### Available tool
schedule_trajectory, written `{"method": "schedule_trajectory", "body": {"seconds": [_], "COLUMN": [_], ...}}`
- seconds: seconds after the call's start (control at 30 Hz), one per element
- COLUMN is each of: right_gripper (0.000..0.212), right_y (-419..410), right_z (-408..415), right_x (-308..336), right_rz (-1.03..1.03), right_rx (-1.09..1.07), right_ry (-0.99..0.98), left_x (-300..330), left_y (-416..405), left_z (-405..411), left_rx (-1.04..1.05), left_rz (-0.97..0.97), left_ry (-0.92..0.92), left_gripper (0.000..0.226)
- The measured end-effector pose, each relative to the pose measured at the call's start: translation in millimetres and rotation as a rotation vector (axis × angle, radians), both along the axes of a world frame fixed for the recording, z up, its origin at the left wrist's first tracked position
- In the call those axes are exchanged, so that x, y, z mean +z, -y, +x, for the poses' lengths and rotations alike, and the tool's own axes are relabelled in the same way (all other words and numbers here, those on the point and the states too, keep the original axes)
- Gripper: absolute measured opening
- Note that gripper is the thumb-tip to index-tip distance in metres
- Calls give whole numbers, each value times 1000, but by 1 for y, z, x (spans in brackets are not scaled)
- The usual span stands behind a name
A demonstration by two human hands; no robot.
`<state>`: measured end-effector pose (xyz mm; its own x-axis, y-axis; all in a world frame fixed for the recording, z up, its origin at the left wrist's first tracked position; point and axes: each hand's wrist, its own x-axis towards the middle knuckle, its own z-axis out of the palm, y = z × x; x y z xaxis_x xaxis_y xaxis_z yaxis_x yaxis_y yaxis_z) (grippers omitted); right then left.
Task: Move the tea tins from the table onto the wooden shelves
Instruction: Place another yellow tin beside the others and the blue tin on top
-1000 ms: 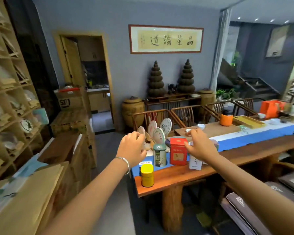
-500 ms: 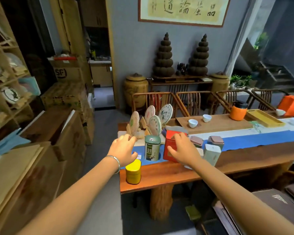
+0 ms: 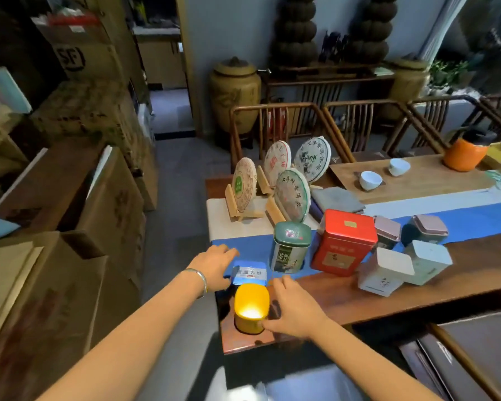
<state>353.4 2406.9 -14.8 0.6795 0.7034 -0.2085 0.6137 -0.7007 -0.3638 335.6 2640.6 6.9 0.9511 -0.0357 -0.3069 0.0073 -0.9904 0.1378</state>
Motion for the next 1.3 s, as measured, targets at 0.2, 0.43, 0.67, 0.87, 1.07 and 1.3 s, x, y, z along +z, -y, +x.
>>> {"method": "schedule_trajectory", "body": {"seconds": [0.2,0.43,0.67,0.87,1.07,1.3], "right_gripper": [98,96,80,63,71,75], "right_y": [-20,-35,-42,-39,-65,-131], "right_z": [-4,1,12,28,61,76], "right_x": [-40,-52,-59,-42,2,56], "right_rz": [3,2,54,115,232,323], "right_rx": [7,-75,-118,-94,3,243], "right_ry": [-36,-109,-220,-247,-177,-123], "left_x": [-52,-86,-93,-74,-23,49], "left_y": [-7,-3,-13,-44,-82,-122], "left_z": [29,54,62,58,32,-53], "left_rx": [-108,-152,-126,-49,127,415], "left_rz": [-86,-149,-317,-297,-285,-182], "left_ry": [-100,-97,-94,-67,12,163], "left_gripper": [87,86,77,82,82,87]}}
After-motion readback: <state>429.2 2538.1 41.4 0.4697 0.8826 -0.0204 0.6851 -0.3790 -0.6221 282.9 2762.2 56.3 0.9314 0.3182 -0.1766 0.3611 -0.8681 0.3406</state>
